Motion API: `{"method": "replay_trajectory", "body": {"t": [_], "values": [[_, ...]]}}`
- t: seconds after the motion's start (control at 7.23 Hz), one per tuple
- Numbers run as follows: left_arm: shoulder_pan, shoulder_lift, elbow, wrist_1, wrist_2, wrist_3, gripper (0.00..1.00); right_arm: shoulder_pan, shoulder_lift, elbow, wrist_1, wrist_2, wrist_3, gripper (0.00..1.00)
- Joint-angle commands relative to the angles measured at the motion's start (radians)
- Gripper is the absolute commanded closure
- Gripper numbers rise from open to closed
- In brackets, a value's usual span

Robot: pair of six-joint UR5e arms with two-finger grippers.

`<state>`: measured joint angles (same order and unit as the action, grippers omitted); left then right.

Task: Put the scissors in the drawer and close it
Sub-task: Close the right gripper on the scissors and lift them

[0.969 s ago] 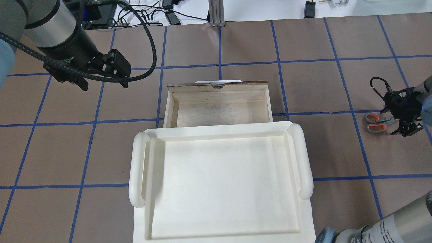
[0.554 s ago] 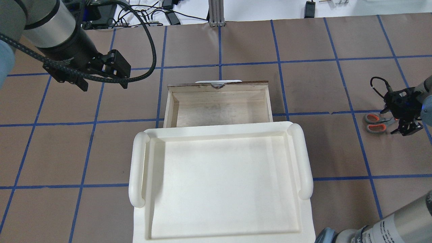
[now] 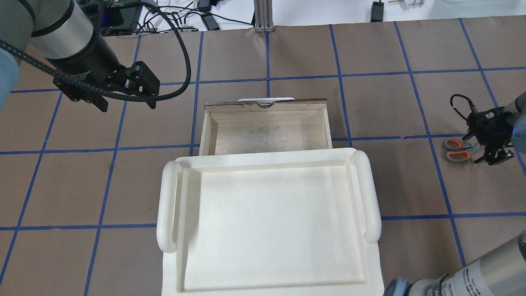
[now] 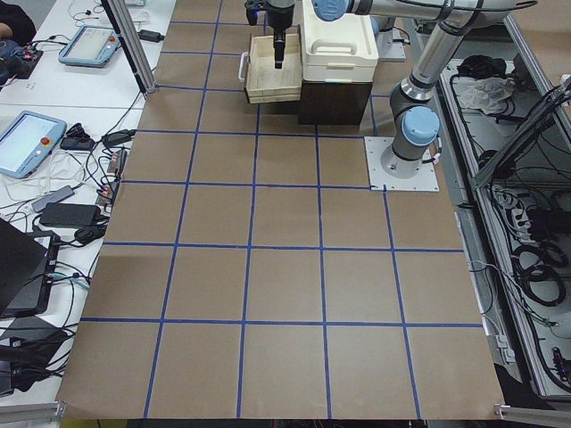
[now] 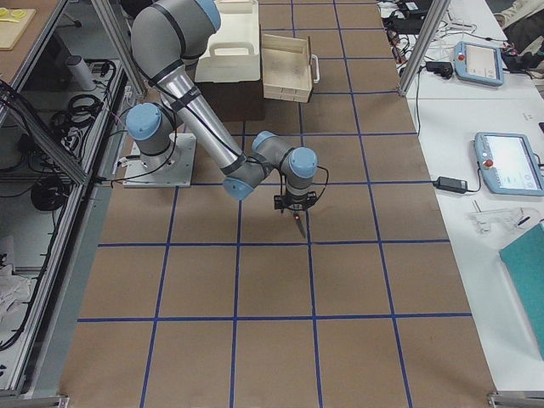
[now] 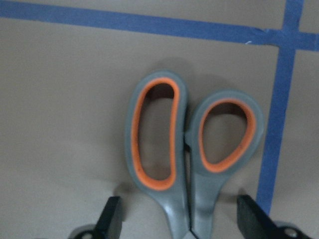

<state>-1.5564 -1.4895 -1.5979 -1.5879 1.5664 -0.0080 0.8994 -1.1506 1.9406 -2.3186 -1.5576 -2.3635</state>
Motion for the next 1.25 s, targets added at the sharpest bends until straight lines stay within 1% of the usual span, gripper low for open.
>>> {"method": "replay_trajectory", "body": {"t": [0.0, 0.14, 0.28, 0.42, 0.55, 0.83, 0.97, 1.11], "values": [[-0.001, 0.001, -0.001, -0.001, -0.002, -0.001, 0.0, -0.001, -0.001, -0.003, 0.001, -0.013, -0.002, 0.36], [-0.001, 0.003, -0.001, 0.0, 0.0, -0.001, 0.0, 0.001, 0.0, -0.008, 0.001, -0.013, -0.003, 0.46], [-0.001, 0.003, -0.001, -0.001, 0.001, -0.001, 0.0, 0.001, 0.0, -0.006, 0.001, -0.016, 0.0, 0.68], [-0.001, 0.003, -0.001, -0.001, 0.001, -0.001, 0.0, -0.001, 0.0, -0.008, -0.001, -0.015, 0.0, 0.69], [-0.001, 0.003, -0.001, -0.003, 0.001, -0.001, 0.0, 0.001, -0.001, -0.008, -0.001, -0.013, 0.003, 0.74], [-0.001, 0.003, -0.001, -0.003, 0.001, -0.001, 0.0, 0.001, -0.006, -0.021, 0.001, -0.012, 0.004, 0.89], [-0.001, 0.003, -0.001, -0.003, 0.001, -0.001, 0.0, 0.003, -0.009, -0.046, 0.001, -0.015, 0.013, 0.99], [-0.001, 0.005, -0.001, -0.003, 0.001, -0.001, 0.0, 0.007, -0.015, -0.061, 0.002, -0.016, 0.016, 1.0]]}}
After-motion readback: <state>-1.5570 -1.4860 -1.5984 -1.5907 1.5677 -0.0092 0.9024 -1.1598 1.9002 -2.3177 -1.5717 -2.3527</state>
